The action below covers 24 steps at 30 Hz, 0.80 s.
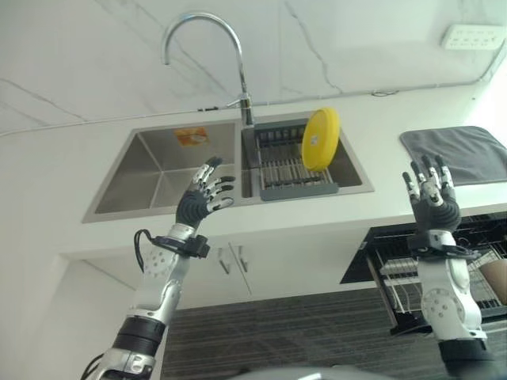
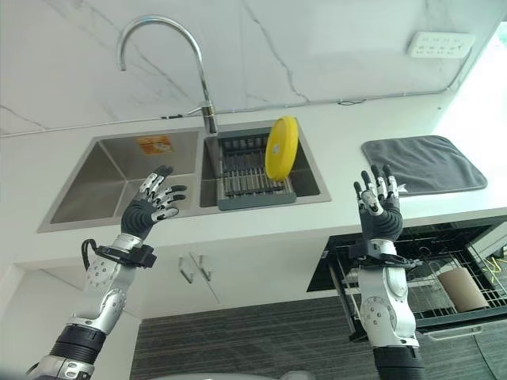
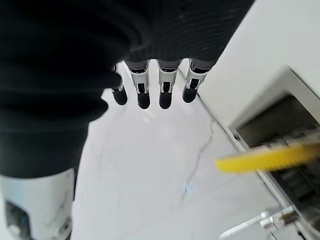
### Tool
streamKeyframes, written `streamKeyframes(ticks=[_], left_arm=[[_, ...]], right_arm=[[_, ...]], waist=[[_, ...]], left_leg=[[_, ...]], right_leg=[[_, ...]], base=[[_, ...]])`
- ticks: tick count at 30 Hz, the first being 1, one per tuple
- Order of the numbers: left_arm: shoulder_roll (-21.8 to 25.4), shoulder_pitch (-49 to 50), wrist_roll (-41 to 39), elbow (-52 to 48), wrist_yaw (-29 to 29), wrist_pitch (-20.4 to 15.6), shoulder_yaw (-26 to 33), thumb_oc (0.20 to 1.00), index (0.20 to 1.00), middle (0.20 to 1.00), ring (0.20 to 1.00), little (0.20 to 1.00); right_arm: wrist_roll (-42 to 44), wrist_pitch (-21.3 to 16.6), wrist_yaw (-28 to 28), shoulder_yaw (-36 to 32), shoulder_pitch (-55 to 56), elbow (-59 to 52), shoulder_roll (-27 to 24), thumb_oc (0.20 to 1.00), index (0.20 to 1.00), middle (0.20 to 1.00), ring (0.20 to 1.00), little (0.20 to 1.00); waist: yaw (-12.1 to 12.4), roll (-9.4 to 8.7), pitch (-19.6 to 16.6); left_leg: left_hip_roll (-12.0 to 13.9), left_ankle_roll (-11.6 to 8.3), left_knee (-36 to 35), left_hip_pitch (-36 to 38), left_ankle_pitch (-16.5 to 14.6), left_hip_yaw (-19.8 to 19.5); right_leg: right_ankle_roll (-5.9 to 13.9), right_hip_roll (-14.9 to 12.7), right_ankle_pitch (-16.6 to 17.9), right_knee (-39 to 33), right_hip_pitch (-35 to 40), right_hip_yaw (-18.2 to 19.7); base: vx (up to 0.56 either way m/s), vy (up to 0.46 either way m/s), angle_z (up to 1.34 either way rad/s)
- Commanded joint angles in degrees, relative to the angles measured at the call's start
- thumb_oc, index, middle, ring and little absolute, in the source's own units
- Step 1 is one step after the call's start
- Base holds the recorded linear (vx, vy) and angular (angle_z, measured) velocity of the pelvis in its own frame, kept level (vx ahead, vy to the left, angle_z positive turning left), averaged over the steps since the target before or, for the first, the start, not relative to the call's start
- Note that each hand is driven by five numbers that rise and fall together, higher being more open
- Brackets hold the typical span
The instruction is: Place the dishes in the dishwasher.
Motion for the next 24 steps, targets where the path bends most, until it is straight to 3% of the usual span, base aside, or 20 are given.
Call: streamKeyframes(ticks=[1,4,6,8,9,10,12,14,17,19,21,24], left_arm=[[2.6,-0.4,0.2,-3.3,1.4,-1.6,2.5,1.0,1.0,1.0,1.0,1.0],[3.5,-1.0,0.2,-3.7,2.7,-2.3,2.4,1.0,1.0,1.0,1.0,1.0],[3.7,-1.1,1.1,-4.4,2.6,-2.5,3.0,1.0,1.0,1.0,1.0,1.0],[2.7,-1.4,2.0,-4.1,2.6,-3.5,2.1,1.0,1.0,1.0,1.0,1.0],[2.9,-1.1,1.0,-4.9,2.0,-3.6,2.3,1.0,1.0,1.0,1.0,1.0],[2.6,-1.0,1.4,-5.4,2.2,-3.5,2.1,1.0,1.0,1.0,1.0,1.0],[2.5,-0.7,2.3,-5.8,2.8,-3.4,1.9,1.0,1.0,1.0,1.0,1.0],[2.4,-0.1,2.2,-6.1,3.3,-2.9,2.6,1.0,1.0,1.0,1.0,1.0],[2.3,1.4,2.4,-5.9,3.3,-3.3,3.8,1.0,1.0,1.0,1.0,1.0],[2.2,3.0,3.0,-6.2,4.0,-3.8,4.4,1.0,1.0,1.0,1.0,1.0],[1.5,4.2,3.8,-6.3,4.8,-4.2,4.3,1.0,1.0,1.0,1.0,1.0],[1.4,3.6,3.5,-5.5,4.8,-4.6,3.8,1.0,1.0,1.0,1.0,1.0]], right_arm=[[-1.4,-2.8,0.8,-1.5,-1.3,-2.5,-0.2,1.0,1.0,1.0,1.0,1.0],[-1.5,-3.1,2.0,-1.4,-1.3,-2.1,-0.4,1.0,1.0,1.0,1.0,1.0],[-1.1,-3.8,2.9,-1.5,-2.0,-1.0,-0.5,1.0,1.0,1.0,1.0,1.0],[-0.7,-6.0,2.0,-0.6,-3.1,0.8,-0.8,1.0,1.0,1.0,1.0,1.0],[-0.4,-6.3,1.7,-0.7,-3.6,0.8,-1.0,1.0,1.0,1.0,1.0,1.0],[-1.0,-6.6,1.3,-0.4,-4.0,0.8,-1.2,1.0,1.0,1.0,1.0,1.0],[-1.7,-6.8,0.8,0.0,-4.2,0.3,-1.5,1.0,1.0,1.0,1.0,1.0],[-1.7,-5.6,1.3,0.3,-3.8,-0.5,-1.5,1.0,1.0,1.0,1.0,1.0],[-3.0,-4.2,2.1,1.4,-3.9,-0.6,-0.3,1.0,1.0,1.0,1.0,1.0],[-3.3,-3.5,1.2,2.7,-5.1,-0.6,-0.5,1.0,1.0,1.0,1.0,1.0],[-2.7,-3.0,0.2,3.9,-6.1,-0.9,-1.2,1.0,1.0,1.0,1.0,1.0],[-3.3,-3.1,-0.9,5.6,-7.0,-1.1,-1.9,1.0,1.0,1.0,1.0,1.0]], waist=[[0.4,-0.41,-1.2],[0.3,-1.34,-0.5],[1.8,-2.05,0.4],[1.1,-2.7,1.3],[1.7,-3.53,1.1],[1.7,-3.93,1.3],[1.9,-4.72,1.8],[2.4,-5.0,2.4],[4.1,-4.36,2.8],[6.3,-3.45,2.6],[9.2,-2.68,2.6],[9.7,-2.33,2.2]], left_leg=[[1.3,-0.39,0.2,0.4,-3.1,-4.2],[1.2,-1.16,0.2,0.9,-3.0,-2.9],[1.4,-1.23,1.3,1.4,-3.3,-0.6],[1.2,-0.67,4.0,1.5,-5.0,-2.4],[1.5,-0.82,8.6,1.0,-6.7,-1.7],[2.1,-1.41,14.7,-0.1,-6.8,-1.8],[3.9,-3.02,27.1,-4.3,-4.3,-2.4],[4.4,-2.98,34.9,-9.2,-3.3,-5.5],[0.9,-1.72,28.3,-10.9,-3.3,-10.6],[-1.3,-1.85,13.5,-10.9,-1.0,-15.2],[-3.0,-3.12,4.4,-12.4,4.7,-22.2],[-2.9,-2.84,4.5,-12.8,4.0,-20.4]], right_leg=[[1.61,5.5,0.2,10.2,-5.8,0.5],[-0.22,9.9,-1.4,6.0,-5.6,0.0],[-1.22,8.9,-2.0,4.9,-5.1,-7.1],[-1.76,10.5,-1.9,4.2,-5.5,-1.5],[-3.03,9.9,-2.1,2.8,-4.8,-3.5],[-3.85,10.2,-2.3,1.8,-3.8,-2.4],[-5.61,10.9,-1.8,0.1,-2.2,-0.1],[-6.78,11.7,-1.4,-1.0,-0.6,2.2],[-6.03,12.7,-1.4,-2.6,1.5,6.4],[-5.22,13.5,-1.5,-5.2,3.5,9.1],[-5.35,14.3,-2.4,-7.3,6.6,11.7],[-5.08,13.7,-3.5,-7.3,7.7,11.8]], base=[[0.04,-0.02,-0.29],[0.06,-0.09,-0.43],[0.04,-0.2,-0.57],[0.05,-0.251,-0.5],[0.07,-0.234,-0.1],[0.08,-0.274,0.23],[0.08,-0.184,0.23],[0.09,-0.083,-0.14],[0.15,0.042,-0.76],[0.21,0.087,-0.97],[0.23,0.051,-1.43],[0.13,0.097,-1.05]])
